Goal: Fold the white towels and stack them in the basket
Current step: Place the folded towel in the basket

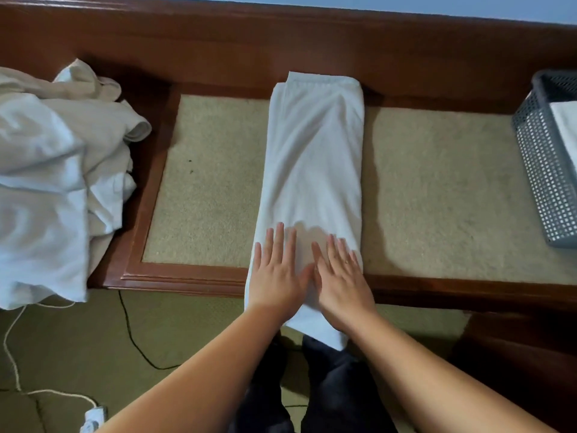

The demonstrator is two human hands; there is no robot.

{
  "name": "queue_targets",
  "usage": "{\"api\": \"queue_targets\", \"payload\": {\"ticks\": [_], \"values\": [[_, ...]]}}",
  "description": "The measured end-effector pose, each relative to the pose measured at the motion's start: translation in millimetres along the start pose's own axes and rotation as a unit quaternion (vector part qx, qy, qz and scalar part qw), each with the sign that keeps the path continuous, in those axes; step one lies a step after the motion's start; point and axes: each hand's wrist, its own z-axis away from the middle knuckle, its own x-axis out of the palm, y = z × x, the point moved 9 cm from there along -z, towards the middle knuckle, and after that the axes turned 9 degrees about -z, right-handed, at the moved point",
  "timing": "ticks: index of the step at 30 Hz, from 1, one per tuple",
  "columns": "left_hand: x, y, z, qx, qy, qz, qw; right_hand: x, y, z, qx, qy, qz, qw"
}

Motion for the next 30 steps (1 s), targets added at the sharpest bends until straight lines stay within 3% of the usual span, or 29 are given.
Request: {"api": "queue_targets", "payload": {"ticks": [2, 7, 14, 18, 23, 30], "values": [[14.1, -2.8, -7.1, -0.005, -0.022, -0.016, 1.000, 0.2, 7.6, -15.8, -0.001, -0.002, 0.028, 1.000], [17.0, -1.4, -8.6, -0.008, 0.007, -0.064, 0.998, -30.0, 21.0, -82.1, -0.012, -0.016, 0.069, 0.997], [18.2, 0.0, -9.6, -0.010, 0.002, -0.060, 0.998, -80.4, 49.8, -224.0, 0.064, -0.048, 0.055, 0.995], [21.9, -1.3, -11.1, -0.010, 0.009, -0.049, 0.999, -99.0, 39.6, -271.9, 0.154, -0.040, 0.034, 0.987], [20.4, -0.9, -8.1, -0.009, 0.036, -0.020, 0.999, -53.6, -36.6, -243.2, 0.023, -0.062, 0.052, 0.996], [19.4, -2.7, -12.4, -0.008, 0.099, -0.014, 0.995, -94.8, -33.9, -362.4, 0.059, -0.090, 0.080, 0.991]]}}
